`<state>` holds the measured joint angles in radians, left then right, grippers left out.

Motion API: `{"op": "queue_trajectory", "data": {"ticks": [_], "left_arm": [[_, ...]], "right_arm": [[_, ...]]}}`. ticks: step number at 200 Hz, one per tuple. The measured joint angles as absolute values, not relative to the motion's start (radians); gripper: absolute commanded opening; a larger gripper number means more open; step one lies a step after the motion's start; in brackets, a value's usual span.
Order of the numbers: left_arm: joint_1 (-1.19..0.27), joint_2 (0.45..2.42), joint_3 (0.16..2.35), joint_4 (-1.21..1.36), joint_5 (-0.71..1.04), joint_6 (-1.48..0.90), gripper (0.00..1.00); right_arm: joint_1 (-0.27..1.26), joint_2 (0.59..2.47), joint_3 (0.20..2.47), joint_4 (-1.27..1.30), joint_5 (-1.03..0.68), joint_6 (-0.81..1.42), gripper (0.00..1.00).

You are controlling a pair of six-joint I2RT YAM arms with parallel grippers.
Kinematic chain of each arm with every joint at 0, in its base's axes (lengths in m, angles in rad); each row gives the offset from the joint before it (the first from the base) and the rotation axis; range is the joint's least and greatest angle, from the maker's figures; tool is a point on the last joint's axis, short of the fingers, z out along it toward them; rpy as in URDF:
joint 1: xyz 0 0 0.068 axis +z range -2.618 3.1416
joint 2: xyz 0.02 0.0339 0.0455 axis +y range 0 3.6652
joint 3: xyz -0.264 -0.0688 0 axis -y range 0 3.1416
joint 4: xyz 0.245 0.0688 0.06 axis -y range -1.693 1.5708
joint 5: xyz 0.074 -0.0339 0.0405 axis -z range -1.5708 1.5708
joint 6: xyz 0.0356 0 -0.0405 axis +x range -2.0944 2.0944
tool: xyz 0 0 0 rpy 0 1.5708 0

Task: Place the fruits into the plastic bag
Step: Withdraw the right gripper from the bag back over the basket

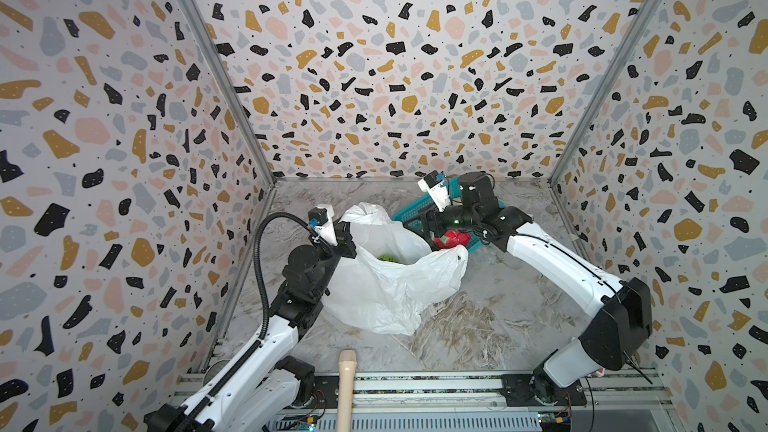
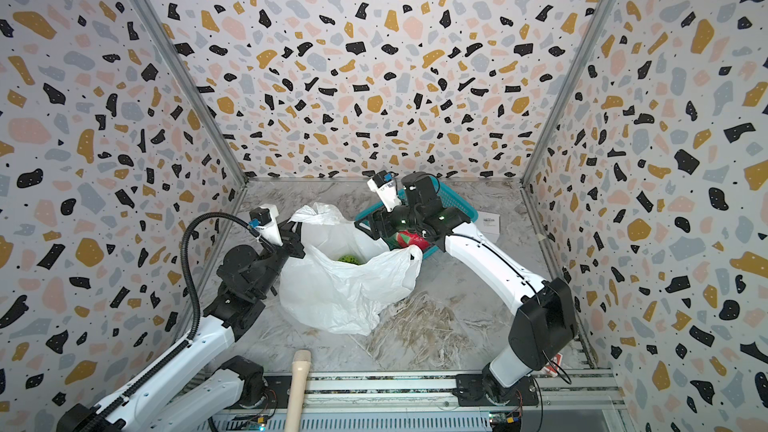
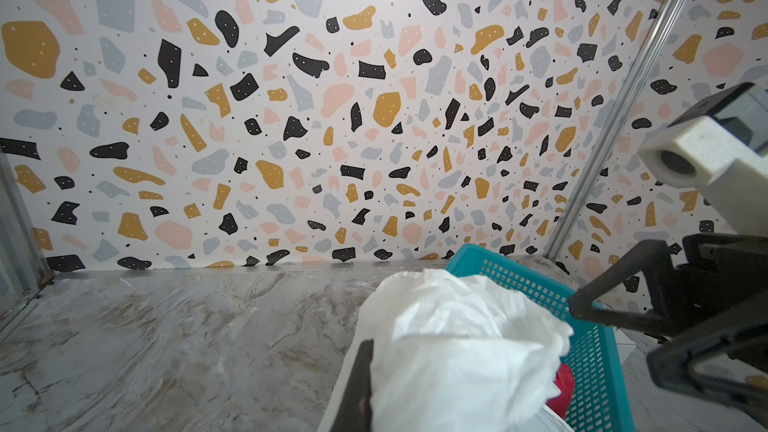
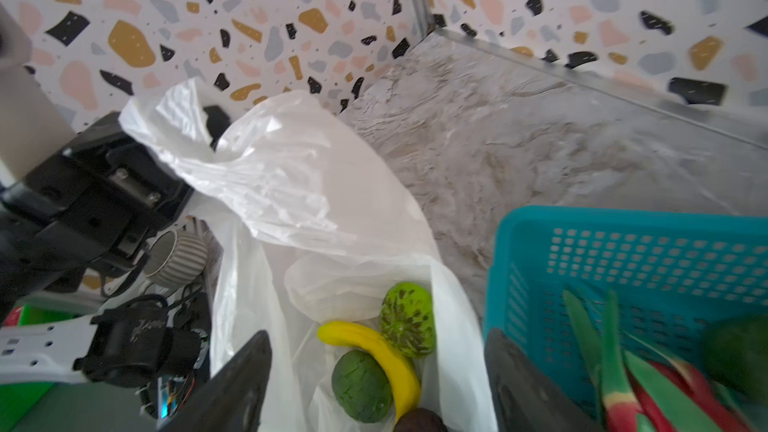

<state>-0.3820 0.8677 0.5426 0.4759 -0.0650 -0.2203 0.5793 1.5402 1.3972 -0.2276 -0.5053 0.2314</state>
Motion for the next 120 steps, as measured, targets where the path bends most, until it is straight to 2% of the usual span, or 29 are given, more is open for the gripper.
{"op": "queue_trajectory", "data": {"ticks": [43,71,120], "left_arm": [[-0.382,0.868,0.543,0.474,-0.065,-0.22,0.0],[-0.382,0.868,0.543,0.473,-0.065,-0.219,0.0],[-0.382,0.867,0.543,0.473,-0.065,-0.21,0.0]], "right_arm": [[0.403,1.548,1.335,-0.136,-0.348,0.433,0.79],[0.331,1.678,1.403,-0.141,-0.266,0.545,0.79],[0.262,1.943,1.522,-0.156,-0.227,0.704,0.8]]}}
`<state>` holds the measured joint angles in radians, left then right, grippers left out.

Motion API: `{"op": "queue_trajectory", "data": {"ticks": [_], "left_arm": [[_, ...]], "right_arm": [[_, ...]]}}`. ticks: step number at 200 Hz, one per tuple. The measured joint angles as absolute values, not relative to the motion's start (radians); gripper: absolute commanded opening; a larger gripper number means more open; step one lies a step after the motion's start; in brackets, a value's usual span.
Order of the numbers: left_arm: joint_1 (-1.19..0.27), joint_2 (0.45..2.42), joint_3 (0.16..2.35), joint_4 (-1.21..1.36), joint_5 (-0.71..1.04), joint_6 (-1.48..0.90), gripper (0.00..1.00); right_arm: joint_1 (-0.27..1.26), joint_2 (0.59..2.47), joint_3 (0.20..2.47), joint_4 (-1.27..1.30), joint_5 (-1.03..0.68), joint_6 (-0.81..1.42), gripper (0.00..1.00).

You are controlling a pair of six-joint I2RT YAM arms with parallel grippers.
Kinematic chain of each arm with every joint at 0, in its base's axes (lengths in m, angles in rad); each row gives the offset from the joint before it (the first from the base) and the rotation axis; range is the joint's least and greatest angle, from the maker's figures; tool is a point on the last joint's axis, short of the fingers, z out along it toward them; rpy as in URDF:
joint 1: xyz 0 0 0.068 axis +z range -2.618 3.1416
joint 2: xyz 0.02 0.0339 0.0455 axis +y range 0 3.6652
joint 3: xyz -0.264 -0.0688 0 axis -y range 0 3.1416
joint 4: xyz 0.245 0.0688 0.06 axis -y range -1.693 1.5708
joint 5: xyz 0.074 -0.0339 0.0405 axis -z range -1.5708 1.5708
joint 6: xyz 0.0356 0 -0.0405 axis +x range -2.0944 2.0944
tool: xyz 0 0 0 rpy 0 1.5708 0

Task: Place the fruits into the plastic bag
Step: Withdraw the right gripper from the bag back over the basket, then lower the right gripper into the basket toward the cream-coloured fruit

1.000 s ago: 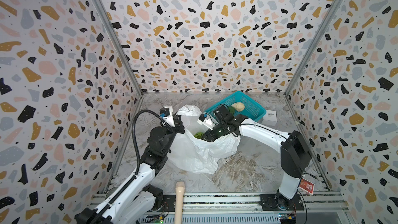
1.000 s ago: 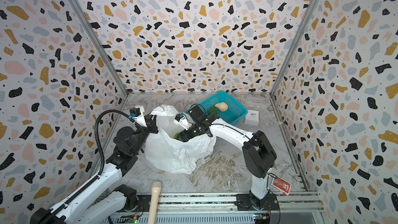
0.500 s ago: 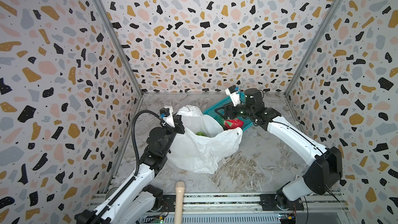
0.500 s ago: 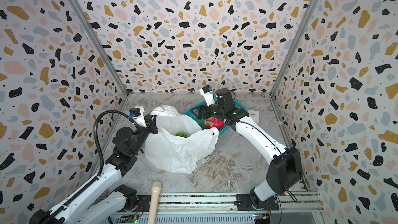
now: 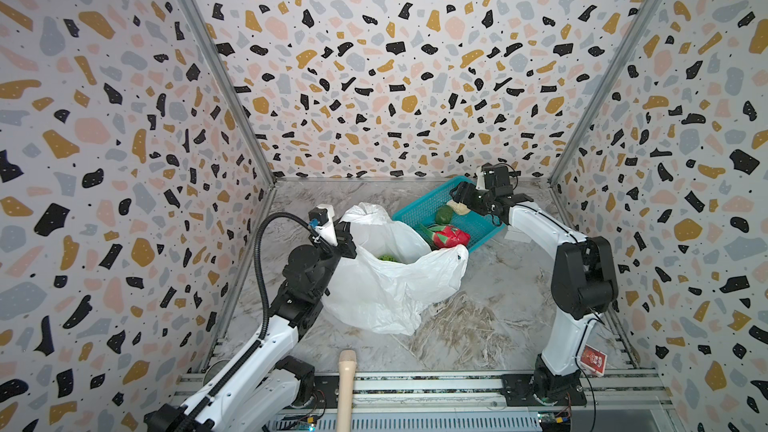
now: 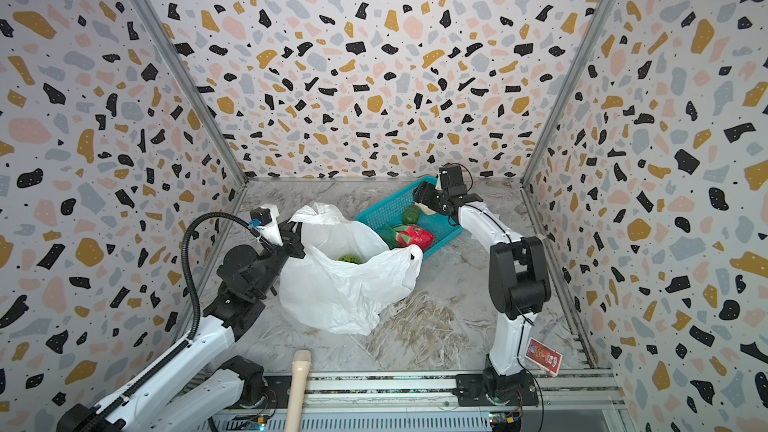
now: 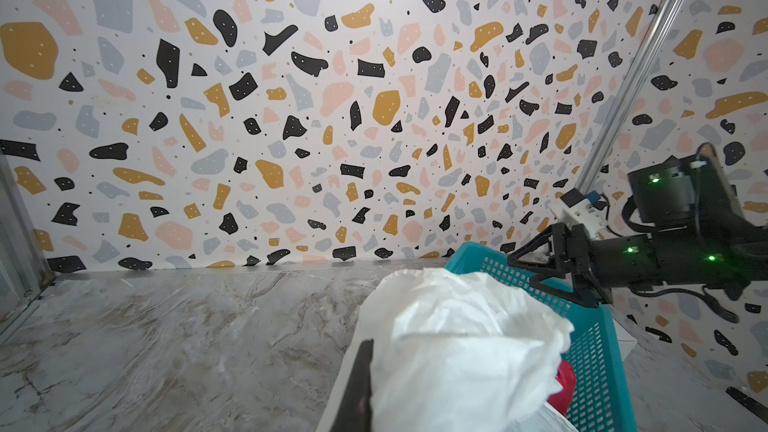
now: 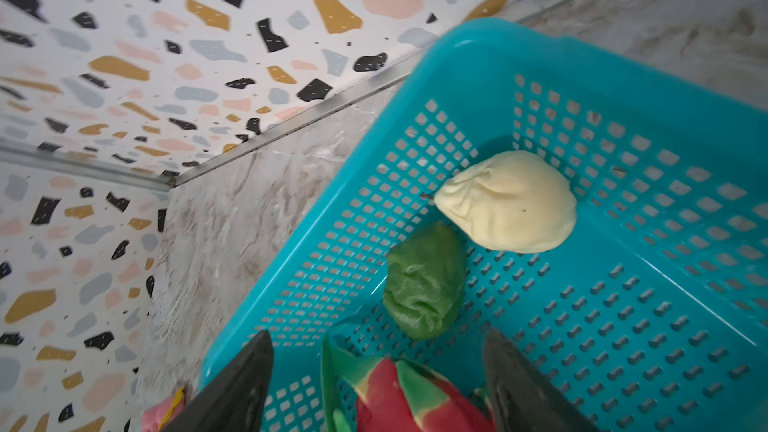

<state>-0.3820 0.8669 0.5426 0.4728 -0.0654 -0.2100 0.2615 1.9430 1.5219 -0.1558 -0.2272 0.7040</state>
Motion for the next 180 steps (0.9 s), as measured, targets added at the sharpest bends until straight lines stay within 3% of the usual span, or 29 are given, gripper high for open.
{"op": "queue_trajectory", "data": {"ticks": [66,134,180], "left_arm": [[-0.382,0.867,0.543,0.472,-0.075,-0.193,0.0],[-0.382,0.879,0.543,0.471,-0.09,-0.175,0.0],[-0.382,0.892,0.543,0.47,-0.091,-0.171,0.0]], "right_arm": [[0.234,2.168,1.682,-0.204,-0.196,0.836,0.83],[0.228,2.271,1.78,-0.231,-0.141,0.948,0.83],[0.224,2.313,1.828,-0.197,-0.133,1.008,0.77]]}}
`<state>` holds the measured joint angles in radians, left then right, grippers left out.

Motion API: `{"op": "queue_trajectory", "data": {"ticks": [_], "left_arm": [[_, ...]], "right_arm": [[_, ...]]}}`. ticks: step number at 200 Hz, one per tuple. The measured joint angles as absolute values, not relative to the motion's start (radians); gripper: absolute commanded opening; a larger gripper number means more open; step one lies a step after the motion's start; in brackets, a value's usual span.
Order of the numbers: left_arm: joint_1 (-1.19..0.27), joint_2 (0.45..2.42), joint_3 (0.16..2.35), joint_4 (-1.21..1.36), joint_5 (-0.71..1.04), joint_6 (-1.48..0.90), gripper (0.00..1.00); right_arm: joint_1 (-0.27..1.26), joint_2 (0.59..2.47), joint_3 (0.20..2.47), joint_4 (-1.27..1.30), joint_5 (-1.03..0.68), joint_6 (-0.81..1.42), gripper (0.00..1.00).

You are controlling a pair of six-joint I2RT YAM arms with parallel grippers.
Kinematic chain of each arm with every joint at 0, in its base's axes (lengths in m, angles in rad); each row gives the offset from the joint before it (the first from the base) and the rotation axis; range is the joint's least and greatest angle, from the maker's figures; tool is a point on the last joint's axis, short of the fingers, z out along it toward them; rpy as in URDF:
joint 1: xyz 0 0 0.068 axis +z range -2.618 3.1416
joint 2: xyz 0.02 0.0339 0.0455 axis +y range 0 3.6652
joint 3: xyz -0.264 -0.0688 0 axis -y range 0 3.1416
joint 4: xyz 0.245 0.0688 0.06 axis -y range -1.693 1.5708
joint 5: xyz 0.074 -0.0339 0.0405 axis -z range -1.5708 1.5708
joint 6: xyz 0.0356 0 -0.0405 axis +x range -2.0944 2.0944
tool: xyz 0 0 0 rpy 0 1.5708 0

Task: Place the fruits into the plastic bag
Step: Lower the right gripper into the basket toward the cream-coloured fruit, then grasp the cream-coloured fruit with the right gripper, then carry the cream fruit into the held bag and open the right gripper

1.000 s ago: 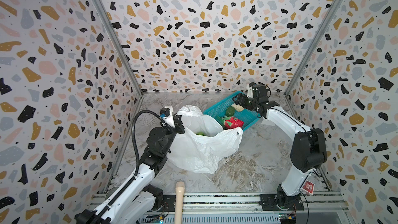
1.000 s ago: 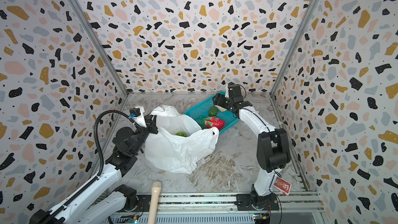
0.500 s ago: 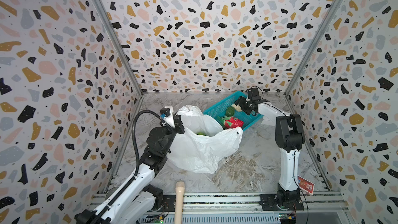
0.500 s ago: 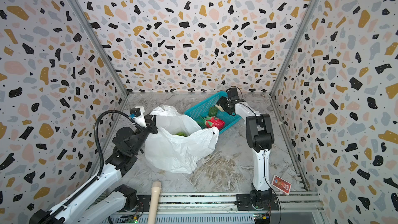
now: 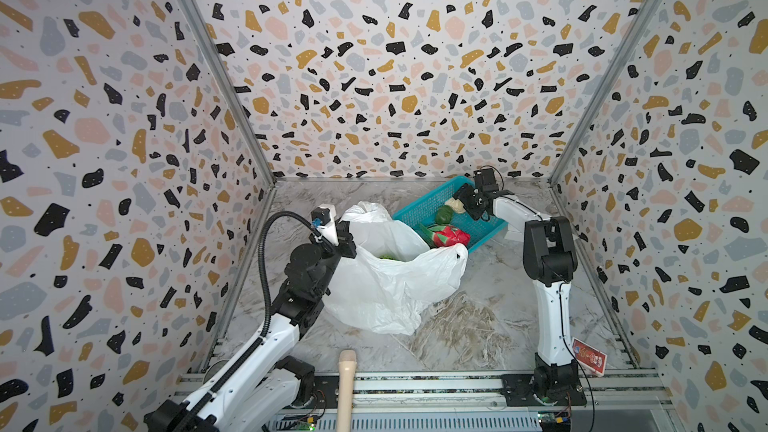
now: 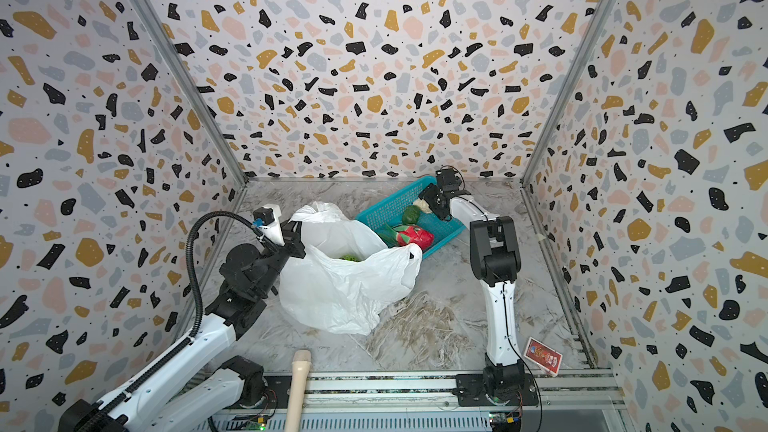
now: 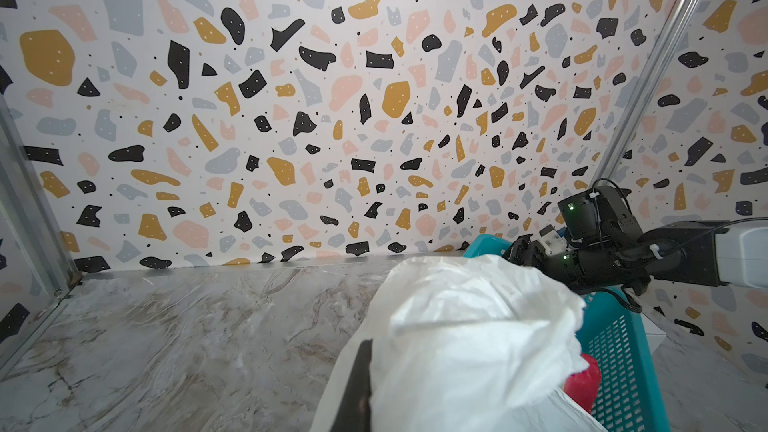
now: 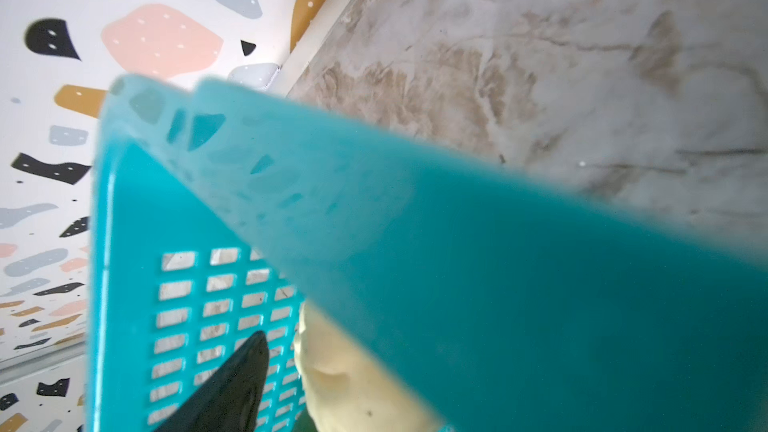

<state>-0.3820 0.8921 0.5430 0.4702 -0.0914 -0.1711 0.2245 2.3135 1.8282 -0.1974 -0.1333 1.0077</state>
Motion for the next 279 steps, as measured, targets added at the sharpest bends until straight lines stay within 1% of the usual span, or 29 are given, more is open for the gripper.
{"op": "queue_trajectory", "data": {"ticks": [25,40,53,68,99,124,144,193,206,227,279], "left_arm": [[-0.382,0.904,0.543,0.47,-0.091,-0.171,0.0],[-0.382,0.905,0.543,0.47,-0.092,-0.171,0.0],[-0.382,0.905,0.543,0.47,-0.092,-0.17,0.0],[-0.382,0.905,0.543,0.47,-0.091,-0.17,0.0],[-0.382,0.905,0.543,0.47,-0.091,-0.171,0.0],[-0.382,0.901,0.543,0.47,-0.091,-0.171,0.0],[-0.382,0.888,0.543,0.47,-0.091,-0.171,0.0],[-0.382,0.859,0.543,0.47,-0.087,-0.188,0.0],[-0.382,0.859,0.543,0.47,-0.087,-0.2,0.0],[-0.382,0.859,0.543,0.47,-0.085,-0.216,0.0],[-0.382,0.858,0.543,0.47,-0.077,-0.23,0.0]], "right_arm": [[0.216,2.34,1.841,-0.171,-0.137,1.028,0.65],[0.216,2.342,1.841,-0.166,-0.138,1.027,0.5],[0.216,2.341,1.835,-0.157,-0.14,1.024,0.4],[0.215,2.327,1.806,-0.13,-0.141,1.019,0.35],[0.212,2.275,1.726,-0.093,-0.166,1.0,0.33],[0.214,2.18,1.632,-0.071,-0.215,0.97,0.33],[0.215,2.059,1.55,-0.043,-0.261,0.944,0.33],[0.239,1.689,1.349,0.072,-0.374,0.868,0.33],[0.267,1.617,1.306,0.076,-0.4,0.83,0.34],[0.334,1.553,1.261,0.051,-0.44,0.748,0.34],[0.548,1.538,1.241,-0.104,-0.477,0.503,0.35]]}}
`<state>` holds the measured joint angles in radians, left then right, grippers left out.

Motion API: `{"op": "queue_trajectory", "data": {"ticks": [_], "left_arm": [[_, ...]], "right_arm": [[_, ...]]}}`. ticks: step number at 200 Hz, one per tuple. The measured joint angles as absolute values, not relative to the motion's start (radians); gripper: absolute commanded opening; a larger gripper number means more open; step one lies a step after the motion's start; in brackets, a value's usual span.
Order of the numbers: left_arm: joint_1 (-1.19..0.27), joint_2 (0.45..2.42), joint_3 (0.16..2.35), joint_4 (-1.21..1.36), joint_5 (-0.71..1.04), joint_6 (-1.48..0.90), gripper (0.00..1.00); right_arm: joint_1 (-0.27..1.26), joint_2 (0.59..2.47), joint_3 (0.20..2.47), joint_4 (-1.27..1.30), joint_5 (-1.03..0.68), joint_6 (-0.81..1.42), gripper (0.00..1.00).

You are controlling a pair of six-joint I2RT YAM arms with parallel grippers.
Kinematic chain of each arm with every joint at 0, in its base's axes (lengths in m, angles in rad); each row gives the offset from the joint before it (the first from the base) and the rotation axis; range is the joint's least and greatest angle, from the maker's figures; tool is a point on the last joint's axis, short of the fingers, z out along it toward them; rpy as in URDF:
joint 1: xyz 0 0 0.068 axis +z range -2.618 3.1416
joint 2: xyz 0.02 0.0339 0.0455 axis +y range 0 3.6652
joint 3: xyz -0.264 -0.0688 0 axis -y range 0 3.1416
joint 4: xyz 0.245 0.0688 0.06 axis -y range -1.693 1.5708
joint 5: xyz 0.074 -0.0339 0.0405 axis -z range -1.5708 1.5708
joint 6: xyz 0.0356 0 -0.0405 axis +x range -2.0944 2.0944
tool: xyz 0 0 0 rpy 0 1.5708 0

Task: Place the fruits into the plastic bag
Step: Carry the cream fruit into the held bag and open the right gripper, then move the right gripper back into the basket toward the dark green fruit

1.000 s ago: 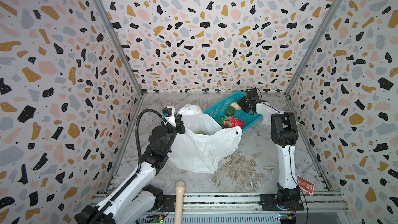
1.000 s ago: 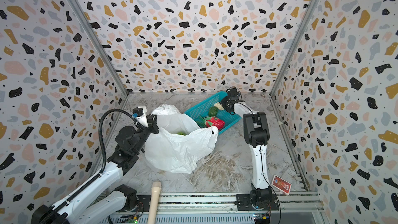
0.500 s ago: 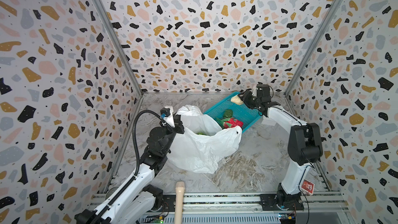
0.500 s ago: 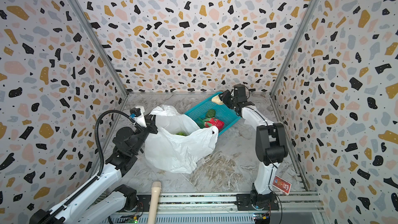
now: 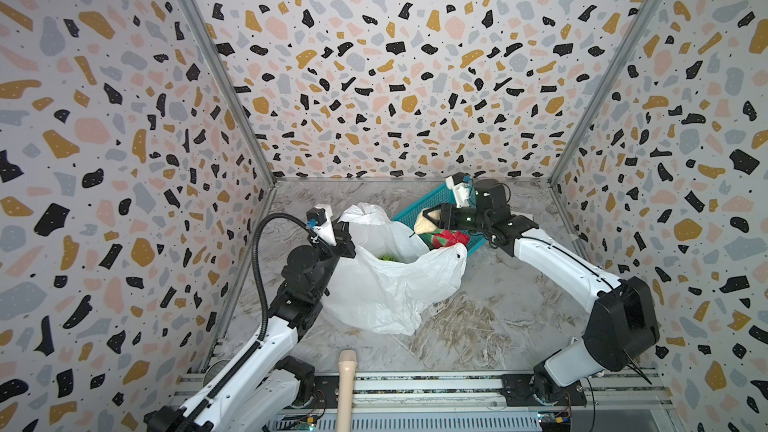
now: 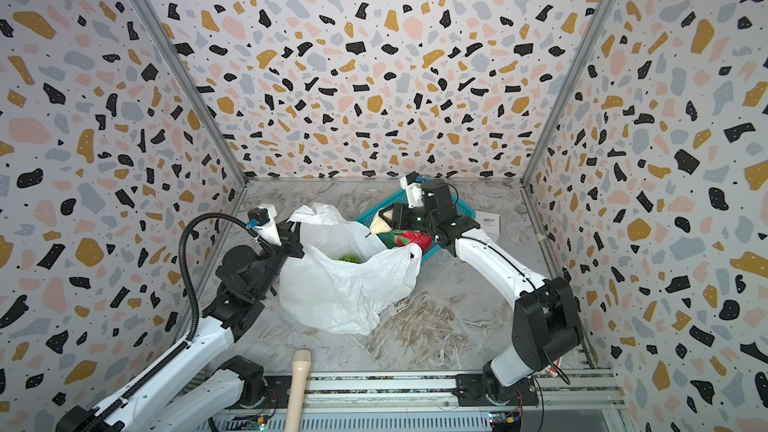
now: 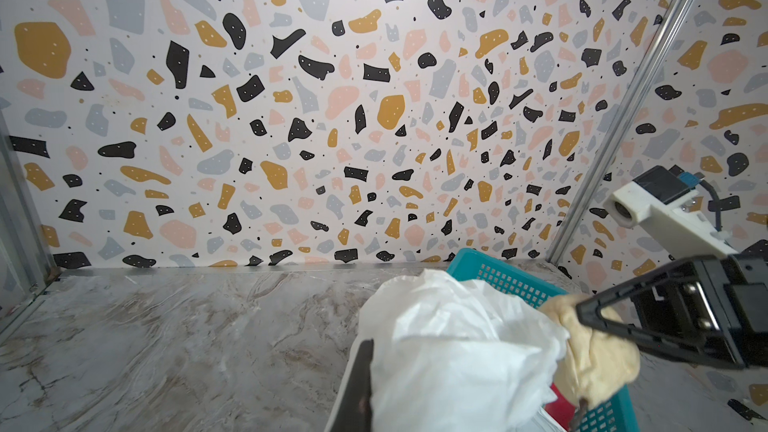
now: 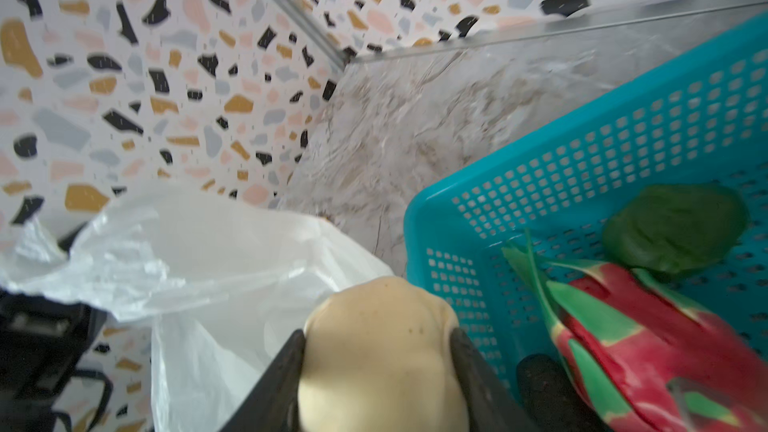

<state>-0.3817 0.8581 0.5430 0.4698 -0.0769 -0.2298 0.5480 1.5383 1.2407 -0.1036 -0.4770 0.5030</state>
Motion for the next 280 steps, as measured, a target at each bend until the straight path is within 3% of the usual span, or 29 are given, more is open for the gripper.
{"op": "queue_trajectory", "data": {"ticks": [40,84,94,112,151,156,160,234,280], "left_arm": [[-0.382,0.852,0.543,0.467,-0.067,-0.233,0.0],[-0.382,0.845,0.543,0.46,-0.064,-0.241,0.0],[-0.382,0.845,0.543,0.456,-0.064,-0.243,0.0],[-0.382,0.845,0.543,0.449,-0.064,-0.243,0.0],[-0.382,0.844,0.543,0.446,-0.064,-0.243,0.0],[-0.382,0.844,0.543,0.446,-0.064,-0.243,0.0],[-0.382,0.844,0.543,0.446,-0.064,-0.243,0.0],[-0.382,0.833,0.536,0.44,-0.065,-0.244,0.0],[-0.382,0.83,0.535,0.434,-0.066,-0.244,0.0]], "right_arm": [[0.702,1.554,1.245,-0.193,-0.474,0.347,0.38],[0.83,1.71,1.327,-0.32,-0.48,0.191,0.39],[0.848,1.742,1.336,-0.345,-0.485,0.17,0.46],[0.869,1.777,1.336,-0.386,-0.489,0.143,0.7],[0.87,1.739,1.336,-0.403,-0.423,0.125,0.85],[0.866,1.726,1.336,-0.4,-0.412,0.126,0.94],[0.863,1.714,1.336,-0.397,-0.403,0.126,0.96],[0.664,1.46,1.328,-0.244,-0.263,0.223,0.95],[0.467,1.534,1.365,-0.285,-0.147,0.324,0.95]]}}
